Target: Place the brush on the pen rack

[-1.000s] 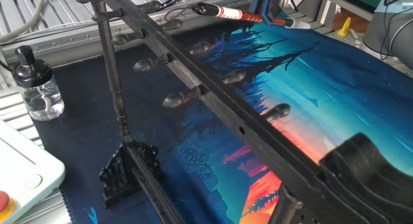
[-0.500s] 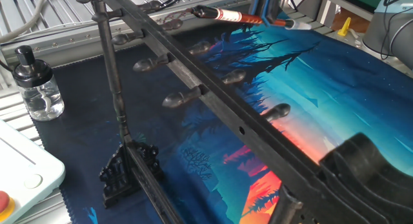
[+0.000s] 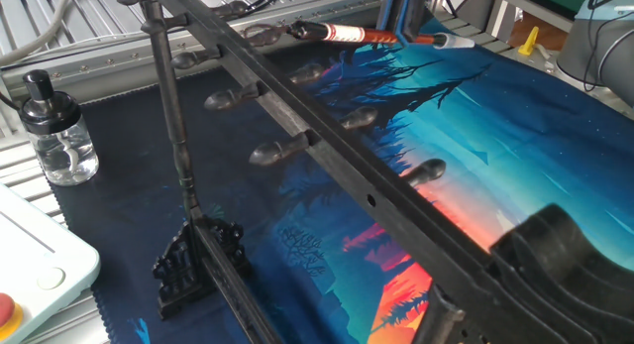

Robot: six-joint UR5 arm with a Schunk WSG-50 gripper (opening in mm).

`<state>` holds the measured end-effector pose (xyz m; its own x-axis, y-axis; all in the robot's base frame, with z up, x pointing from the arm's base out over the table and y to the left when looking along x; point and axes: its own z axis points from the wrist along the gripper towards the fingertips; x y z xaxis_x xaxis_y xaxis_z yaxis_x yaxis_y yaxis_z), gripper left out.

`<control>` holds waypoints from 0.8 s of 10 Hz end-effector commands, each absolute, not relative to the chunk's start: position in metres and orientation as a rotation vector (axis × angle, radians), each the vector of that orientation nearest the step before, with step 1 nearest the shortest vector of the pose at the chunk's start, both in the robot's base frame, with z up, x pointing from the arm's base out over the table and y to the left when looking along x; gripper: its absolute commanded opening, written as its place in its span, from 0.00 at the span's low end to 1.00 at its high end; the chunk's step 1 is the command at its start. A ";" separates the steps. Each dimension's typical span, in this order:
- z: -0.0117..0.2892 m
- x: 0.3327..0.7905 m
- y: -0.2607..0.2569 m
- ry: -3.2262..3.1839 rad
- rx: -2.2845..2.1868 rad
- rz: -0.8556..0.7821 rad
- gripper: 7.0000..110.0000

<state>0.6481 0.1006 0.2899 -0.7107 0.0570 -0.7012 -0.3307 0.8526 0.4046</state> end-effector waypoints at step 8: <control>0.277 0.665 0.093 2.312 -0.161 0.651 0.00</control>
<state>0.6587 0.0979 0.2791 -0.7285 0.0566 -0.6827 -0.3139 0.8582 0.4060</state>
